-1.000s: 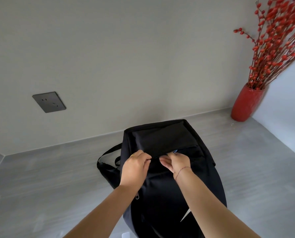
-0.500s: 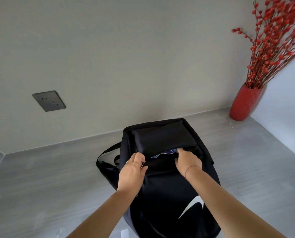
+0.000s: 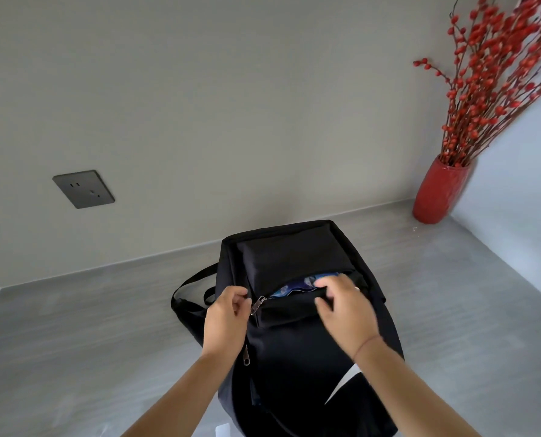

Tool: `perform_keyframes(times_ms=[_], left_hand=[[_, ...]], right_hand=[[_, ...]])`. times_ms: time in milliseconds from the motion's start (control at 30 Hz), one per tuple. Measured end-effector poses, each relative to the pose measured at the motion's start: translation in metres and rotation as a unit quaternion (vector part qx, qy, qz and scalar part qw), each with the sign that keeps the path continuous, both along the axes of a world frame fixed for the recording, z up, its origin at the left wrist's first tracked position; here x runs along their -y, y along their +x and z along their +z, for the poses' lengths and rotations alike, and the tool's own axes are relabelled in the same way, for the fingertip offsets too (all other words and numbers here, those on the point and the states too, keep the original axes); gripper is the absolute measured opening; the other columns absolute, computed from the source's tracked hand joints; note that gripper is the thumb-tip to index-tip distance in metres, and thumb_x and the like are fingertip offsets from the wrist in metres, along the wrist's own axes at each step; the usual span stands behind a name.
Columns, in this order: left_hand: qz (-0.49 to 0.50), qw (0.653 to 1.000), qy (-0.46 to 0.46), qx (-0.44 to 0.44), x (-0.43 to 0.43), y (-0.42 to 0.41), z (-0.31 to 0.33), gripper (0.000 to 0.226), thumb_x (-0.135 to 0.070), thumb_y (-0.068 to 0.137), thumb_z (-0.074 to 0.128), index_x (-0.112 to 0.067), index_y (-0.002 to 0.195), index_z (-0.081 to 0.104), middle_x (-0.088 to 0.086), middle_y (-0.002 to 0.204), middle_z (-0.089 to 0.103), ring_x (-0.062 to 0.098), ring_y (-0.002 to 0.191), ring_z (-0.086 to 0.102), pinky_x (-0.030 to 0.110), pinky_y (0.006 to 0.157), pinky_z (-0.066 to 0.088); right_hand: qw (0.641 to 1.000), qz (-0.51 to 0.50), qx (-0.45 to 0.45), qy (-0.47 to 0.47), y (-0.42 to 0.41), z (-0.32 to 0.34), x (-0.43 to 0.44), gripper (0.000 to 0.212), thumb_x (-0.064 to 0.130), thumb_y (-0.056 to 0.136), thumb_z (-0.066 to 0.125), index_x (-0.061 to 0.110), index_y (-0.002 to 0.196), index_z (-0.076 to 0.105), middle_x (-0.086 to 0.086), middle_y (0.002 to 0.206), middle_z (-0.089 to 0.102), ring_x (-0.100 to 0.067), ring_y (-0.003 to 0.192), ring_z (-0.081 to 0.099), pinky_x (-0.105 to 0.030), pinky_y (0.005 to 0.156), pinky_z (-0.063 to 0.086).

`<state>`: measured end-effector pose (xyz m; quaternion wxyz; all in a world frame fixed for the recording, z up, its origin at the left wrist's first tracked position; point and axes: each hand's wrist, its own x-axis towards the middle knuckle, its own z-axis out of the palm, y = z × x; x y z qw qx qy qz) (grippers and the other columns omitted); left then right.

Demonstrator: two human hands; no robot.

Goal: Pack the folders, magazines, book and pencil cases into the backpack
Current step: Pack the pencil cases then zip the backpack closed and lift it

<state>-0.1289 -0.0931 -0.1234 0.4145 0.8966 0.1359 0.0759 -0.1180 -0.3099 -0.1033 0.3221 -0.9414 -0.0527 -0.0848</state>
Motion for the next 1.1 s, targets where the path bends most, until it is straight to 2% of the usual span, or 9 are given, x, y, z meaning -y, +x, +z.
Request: perform_keyframes(times_ms=[100, 200, 267, 367, 500, 667, 800, 933, 1100], left_hand=[[-0.009, 0.995, -0.016, -0.102, 0.005, 0.002, -0.003, 0.008, -0.029, 0.091, 0.056, -0.024, 0.094, 0.061, -0.012, 0.083, 0.064, -0.001, 0.071, 0.056, 0.009, 0.055, 0.037], [-0.016, 0.987, -0.061, -0.145, 0.007, 0.005, -0.003, 0.012, -0.033, 0.088, 0.059, -0.021, 0.092, 0.062, -0.009, 0.081, 0.065, 0.006, 0.072, 0.059, 0.018, 0.053, 0.038], [-0.029, 0.989, -0.068, -0.125, 0.005, 0.006, -0.001, 0.005, -0.027, 0.087, 0.062, -0.024, 0.082, 0.063, -0.010, 0.073, 0.063, 0.003, 0.064, 0.057, 0.012, 0.049, 0.037], [-0.063, 0.993, -0.080, -0.058, 0.002, 0.001, 0.001, 0.012, -0.026, 0.082, 0.068, -0.029, 0.071, 0.062, -0.008, 0.068, 0.063, 0.001, 0.060, 0.055, 0.008, 0.054, 0.043], [-0.075, 0.987, -0.138, -0.042, -0.002, -0.003, 0.002, 0.002, -0.035, 0.084, 0.065, -0.034, 0.086, 0.065, -0.013, 0.086, 0.068, -0.002, 0.078, 0.061, 0.007, 0.065, 0.045], [-0.112, 0.991, -0.052, -0.056, 0.010, -0.001, -0.002, 0.051, -0.025, 0.075, 0.074, -0.036, 0.115, 0.045, -0.020, 0.107, 0.048, 0.001, 0.094, 0.052, 0.009, 0.069, 0.041], [-0.062, 0.997, -0.024, -0.032, 0.023, 0.004, -0.005, 0.049, -0.022, 0.072, 0.077, -0.031, 0.110, 0.047, -0.014, 0.098, 0.053, 0.004, 0.076, 0.055, 0.011, 0.062, 0.039], [-0.015, 0.998, -0.052, -0.032, 0.031, 0.009, -0.006, 0.038, -0.014, 0.074, 0.075, -0.026, 0.101, 0.051, -0.004, 0.093, 0.060, 0.008, 0.065, 0.057, 0.013, 0.060, 0.043], [-0.029, 0.998, -0.044, -0.034, 0.026, 0.011, -0.004, 0.030, -0.011, 0.076, 0.074, -0.024, 0.094, 0.054, -0.007, 0.081, 0.059, 0.005, 0.061, 0.054, 0.007, 0.057, 0.044]], right_hand=[[0.987, 0.125, 0.072, -0.073, -0.004, -0.002, -0.048, 0.039, 0.017, 0.073, 0.067, 0.022, 0.111, 0.062, -0.002, 0.101, 0.056, -0.022, 0.092, 0.057, -0.031, 0.079, 0.049], [0.974, 0.173, 0.028, -0.146, -0.002, -0.014, -0.080, 0.046, 0.024, 0.081, 0.063, 0.024, 0.125, 0.050, -0.001, 0.114, 0.046, -0.022, 0.107, 0.047, -0.033, 0.092, 0.042], [0.974, 0.168, 0.015, -0.148, 0.003, -0.019, -0.087, 0.042, 0.030, 0.082, 0.063, 0.025, 0.122, 0.052, 0.000, 0.112, 0.047, -0.021, 0.107, 0.047, -0.033, 0.094, 0.040], [0.978, 0.162, 0.038, -0.123, 0.008, -0.021, -0.089, 0.024, 0.026, 0.085, 0.058, 0.021, 0.108, 0.061, 0.001, 0.102, 0.056, -0.019, 0.099, 0.054, -0.030, 0.089, 0.044], [0.994, 0.104, 0.035, 0.001, 0.003, -0.024, -0.082, 0.020, 0.019, 0.092, 0.053, 0.015, 0.103, 0.069, -0.003, 0.093, 0.066, -0.019, 0.087, 0.063, -0.027, 0.075, 0.051], [0.991, 0.036, -0.014, 0.128, -0.005, -0.017, -0.074, 0.027, 0.018, 0.093, 0.052, 0.019, 0.117, 0.064, 0.002, 0.094, 0.073, -0.007, 0.086, 0.068, -0.012, 0.075, 0.050], [0.988, 0.014, -0.085, 0.125, 0.006, -0.013, -0.068, 0.019, 0.015, 0.088, 0.059, 0.015, 0.106, 0.066, 0.000, 0.090, 0.073, -0.009, 0.080, 0.068, -0.020, 0.072, 0.056], [0.985, 0.023, -0.111, 0.133, 0.014, -0.009, -0.070, 0.003, 0.016, 0.084, 0.066, 0.015, 0.086, 0.068, 0.002, 0.079, 0.071, -0.005, 0.066, 0.062, -0.007, 0.058, 0.047], [0.986, 0.008, -0.095, 0.139, 0.013, -0.005, -0.061, 0.008, 0.017, 0.084, 0.064, 0.015, 0.077, 0.064, 0.000, 0.071, 0.069, -0.013, 0.064, 0.066, -0.029, 0.064, 0.056]])
